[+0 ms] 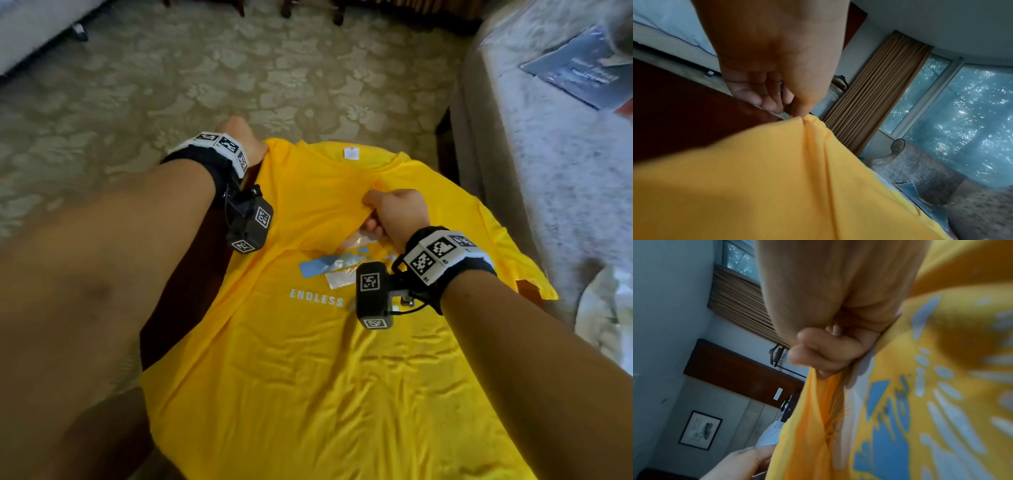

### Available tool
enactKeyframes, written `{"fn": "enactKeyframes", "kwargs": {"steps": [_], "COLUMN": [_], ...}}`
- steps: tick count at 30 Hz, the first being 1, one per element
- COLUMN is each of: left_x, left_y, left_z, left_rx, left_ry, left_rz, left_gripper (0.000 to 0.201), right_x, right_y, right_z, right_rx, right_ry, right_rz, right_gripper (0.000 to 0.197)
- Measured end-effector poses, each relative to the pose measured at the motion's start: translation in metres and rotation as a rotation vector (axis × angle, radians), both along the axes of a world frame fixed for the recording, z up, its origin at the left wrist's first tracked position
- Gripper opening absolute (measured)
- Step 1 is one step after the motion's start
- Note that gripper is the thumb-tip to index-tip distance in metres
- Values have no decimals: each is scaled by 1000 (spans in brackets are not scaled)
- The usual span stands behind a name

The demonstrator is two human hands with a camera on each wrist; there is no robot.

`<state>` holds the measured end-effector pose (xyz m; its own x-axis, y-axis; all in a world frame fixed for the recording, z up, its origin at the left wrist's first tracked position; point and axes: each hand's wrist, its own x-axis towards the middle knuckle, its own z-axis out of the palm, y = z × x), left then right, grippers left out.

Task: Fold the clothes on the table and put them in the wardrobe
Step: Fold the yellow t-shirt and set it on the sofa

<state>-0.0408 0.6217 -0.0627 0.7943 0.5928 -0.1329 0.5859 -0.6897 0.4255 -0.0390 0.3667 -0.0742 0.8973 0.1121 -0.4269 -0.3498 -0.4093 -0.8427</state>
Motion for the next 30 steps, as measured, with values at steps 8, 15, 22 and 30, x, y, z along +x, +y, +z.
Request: {"fn": "enactKeyframes", "kwargs": {"steps": [8,15,22,30], "left_x": [-64,-191,-285,-341], "left_y": [-2,-35,-58,-81], "left_z": [30,44,22,7], "left_rx": [-391,-398,-654,-1131], "left_ry": [47,-28,-152,-252], "left_rz": [16,40,349,405], "left_gripper": [7,12,66,53], "right_x": [-21,-113,-203,-242], "right_y": [-7,2,12,10], "right_z": [14,41,51,54], "right_rx": [-47,-74,23,236], "right_ry": [-62,-45,296,329], "right_rz": [-70,198,292,55], "right_gripper": [49,21,8,18]}}
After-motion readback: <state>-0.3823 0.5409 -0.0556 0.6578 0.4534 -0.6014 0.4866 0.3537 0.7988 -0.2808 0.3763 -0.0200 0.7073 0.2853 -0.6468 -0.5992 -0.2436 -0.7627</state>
